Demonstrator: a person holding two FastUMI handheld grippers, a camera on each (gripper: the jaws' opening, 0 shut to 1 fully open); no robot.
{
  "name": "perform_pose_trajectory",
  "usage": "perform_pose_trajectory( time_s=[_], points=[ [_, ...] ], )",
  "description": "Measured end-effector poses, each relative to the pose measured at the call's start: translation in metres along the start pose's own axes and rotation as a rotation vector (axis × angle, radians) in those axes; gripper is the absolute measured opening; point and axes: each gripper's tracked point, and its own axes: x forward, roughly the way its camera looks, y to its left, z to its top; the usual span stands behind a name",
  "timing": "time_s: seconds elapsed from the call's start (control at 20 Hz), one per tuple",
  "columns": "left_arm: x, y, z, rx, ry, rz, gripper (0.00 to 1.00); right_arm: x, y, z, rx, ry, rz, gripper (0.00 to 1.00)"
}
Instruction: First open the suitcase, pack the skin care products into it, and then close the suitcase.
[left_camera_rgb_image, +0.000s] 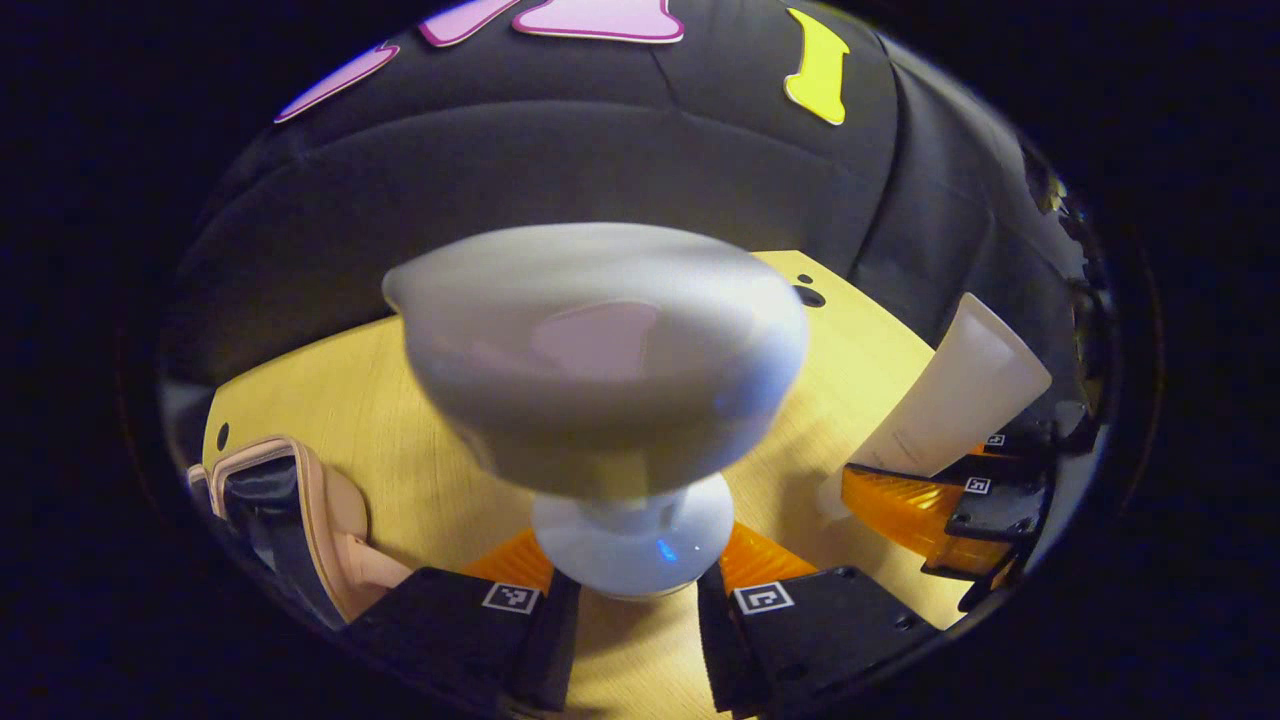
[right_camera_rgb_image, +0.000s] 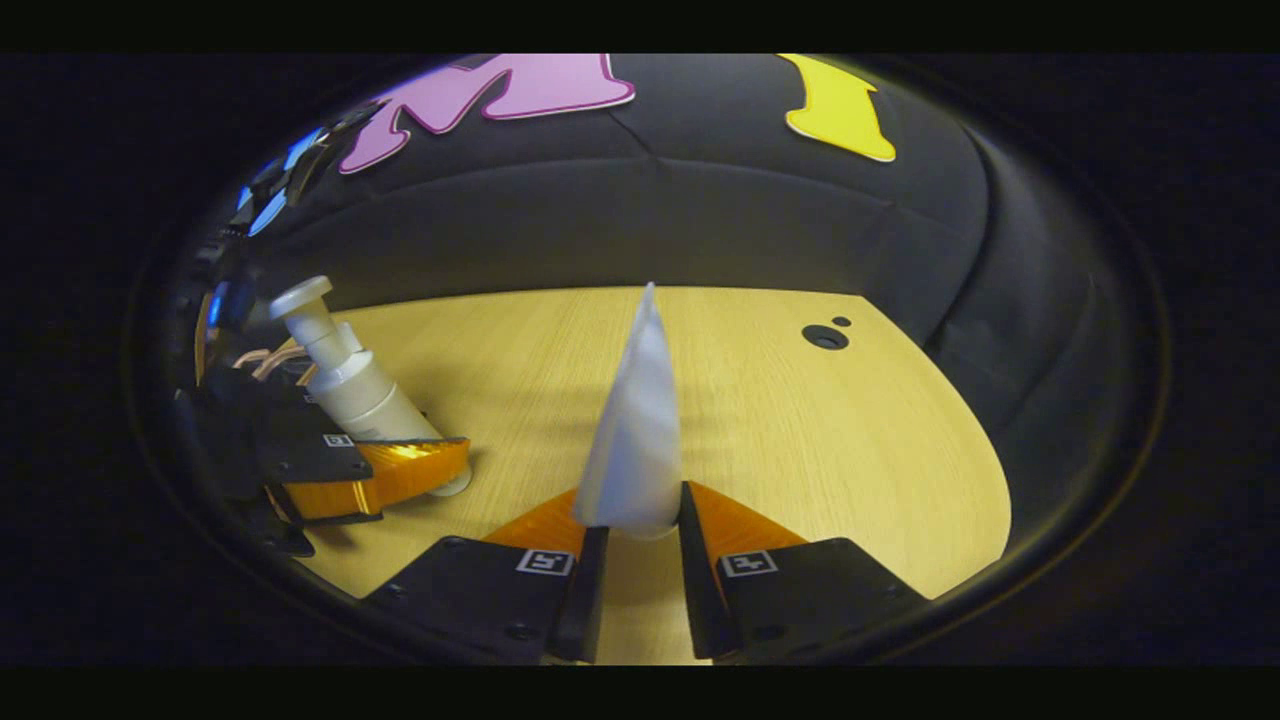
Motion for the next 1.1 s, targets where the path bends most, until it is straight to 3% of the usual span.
perform_pose_trajectory(
  time_s=[0.1, 0.15, 0.2, 0.3, 0.45, 0.65, 0.75, 0.9, 1.1],
  points=[
    [-0.021, 0.001, 0.009, -0.004, -0.021, -0.013, 0.56, -0.013, 0.007, 0.013, -0.01, -0.032, 0.019, 0.38],
    [-0.039, 0.001, 0.016, -0.002, -0.029, -0.028, 0.55, -0.026, 0.014, 0.02, -0.02, -0.053, 0.038, 0.32],
    [-0.061, -0.002, 0.022, 0.008, -0.044, -0.058, 0.53, -0.041, 0.019, 0.025, -0.02, -0.07, 0.058, 0.38],
    [-0.119, 0.002, 0.035, 0.043, -0.102, -0.12, 0.56, -0.073, 0.033, 0.034, -0.014, -0.108, 0.107, 0.38],
    [-0.186, 0.049, 0.03, 0.039, -0.056, -0.11, 0.55, -0.115, 0.05, 0.045, -0.013, -0.149, 0.156, 0.38],
    [-0.224, 0.145, -0.025, 0.03, 0.16, 0.002, 0.56, -0.152, 0.071, 0.057, -0.024, -0.188, 0.195, 0.37],
    [-0.221, 0.189, -0.076, -0.028, 0.351, 0.097, 0.55, -0.165, 0.084, 0.057, -0.041, -0.198, 0.207, 0.38],
    [-0.207, 0.207, -0.145, -0.13, 0.559, 0.119, 0.56, -0.176, 0.104, 0.049, -0.048, -0.185, 0.225, 0.37],
    [-0.187, 0.21, -0.197, -0.113, 0.694, 0.132, 0.56, -0.193, 0.13, 0.038, -0.065, -0.178, 0.247, 0.38]
  ],
)
